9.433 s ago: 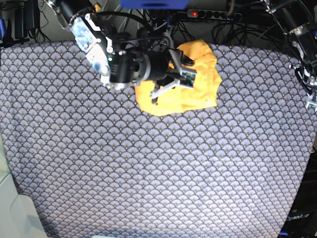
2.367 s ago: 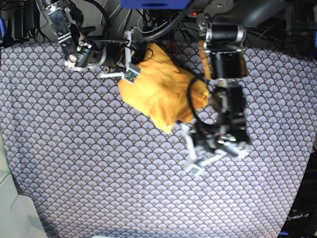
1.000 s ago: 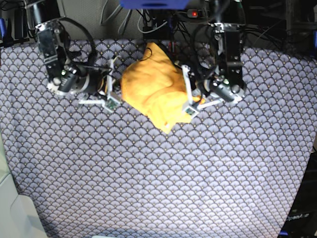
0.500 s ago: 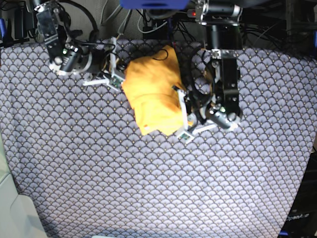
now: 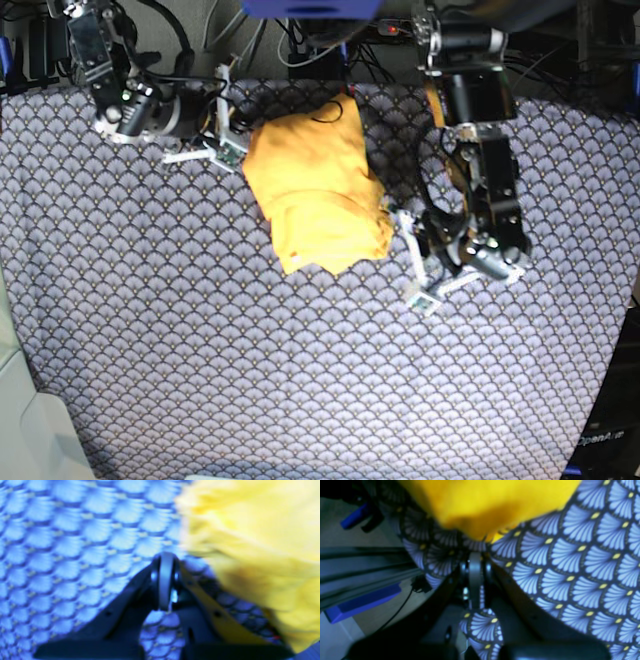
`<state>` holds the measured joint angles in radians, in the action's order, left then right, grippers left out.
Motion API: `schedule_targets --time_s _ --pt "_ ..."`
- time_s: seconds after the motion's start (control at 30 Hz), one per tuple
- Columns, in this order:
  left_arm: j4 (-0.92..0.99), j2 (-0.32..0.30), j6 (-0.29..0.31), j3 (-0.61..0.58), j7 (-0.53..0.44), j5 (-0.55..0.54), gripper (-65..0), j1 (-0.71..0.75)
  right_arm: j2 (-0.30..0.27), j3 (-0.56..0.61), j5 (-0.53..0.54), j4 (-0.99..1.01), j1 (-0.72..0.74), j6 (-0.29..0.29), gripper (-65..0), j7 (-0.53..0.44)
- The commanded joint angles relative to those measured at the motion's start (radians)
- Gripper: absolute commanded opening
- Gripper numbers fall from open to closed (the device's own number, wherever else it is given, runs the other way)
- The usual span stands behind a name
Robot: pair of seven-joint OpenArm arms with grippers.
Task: Fold the T-shirt properly
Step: 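Press and tuck the bundle's side with the left gripper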
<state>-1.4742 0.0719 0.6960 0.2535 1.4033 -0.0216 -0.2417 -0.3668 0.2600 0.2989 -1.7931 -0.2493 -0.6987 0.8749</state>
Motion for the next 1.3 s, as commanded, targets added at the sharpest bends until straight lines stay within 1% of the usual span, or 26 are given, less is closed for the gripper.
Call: schedule_targets --time_s 0.0,0.1,0.23,0.3,0.4,0.47,0.57,0.67,0.87,0.97,1.2,1.27 --pt "-0.012 -0.002 0.002 -0.004 -0.007 -0.011 -65.0 -0.021 -0.022 -0.006 0.013 -0.020 0.009 0.001 -65.0 -0.016" --pt "-0.010 -0.014 0.002 -0.004 -0.007 -0.011 -65.0 -0.017 -0.042 -0.008 0.013 -0.020 0.029 0.001 -65.0 -0.018" --pt "-0.010 -0.007 0.002 -0.012 -0.007 -0.007 -65.0 0.011 -0.073 -0.040 0.013 -0.012 0.071 0.001 -65.0 -0.018" --pt "-0.007 0.013 0.002 -0.015 -0.007 -0.005 -65.0 0.011 -0.085 -0.043 0.013 -0.011 0.103 0.001 -65.0 -0.016" --pt "0.020 0.032 0.002 -0.013 -0.007 -0.005 -65.0 0.011 -0.088 -0.043 0.013 0.005 0.149 0.001 -65.0 -0.007" --pt "0.053 0.036 0.002 -0.012 -0.007 -0.005 -65.0 0.005 -0.085 -0.041 0.013 0.028 0.172 0.001 -65.0 -0.007" --pt "0.100 0.058 0.002 -0.009 -0.007 -0.005 -65.0 0.002 -0.057 -0.040 0.013 0.063 0.179 0.001 -65.0 -0.009" --pt "0.159 0.073 0.002 -0.012 -0.058 -0.005 -65.0 -0.006 -0.034 -0.038 0.013 0.080 0.175 0.001 -65.0 -0.015" --pt "0.277 0.085 0.002 -0.004 -0.109 -0.007 -65.0 -0.084 0.012 -0.038 0.013 0.071 0.169 0.001 -65.0 -0.007" --pt "0.301 0.085 0.002 -0.004 -0.109 -0.011 -65.0 -0.123 0.030 -0.038 0.013 0.066 0.147 0.001 -65.0 -0.007" --pt "0.303 0.085 0.002 -0.004 -0.112 -0.013 -65.0 -0.158 0.022 -0.012 0.013 -0.006 0.094 0.001 -65.0 -0.009" --pt "0.303 0.085 0.002 -0.004 -0.129 -0.015 -65.0 -0.161 0.022 -0.017 0.013 -0.011 0.080 0.001 -65.0 -0.007"
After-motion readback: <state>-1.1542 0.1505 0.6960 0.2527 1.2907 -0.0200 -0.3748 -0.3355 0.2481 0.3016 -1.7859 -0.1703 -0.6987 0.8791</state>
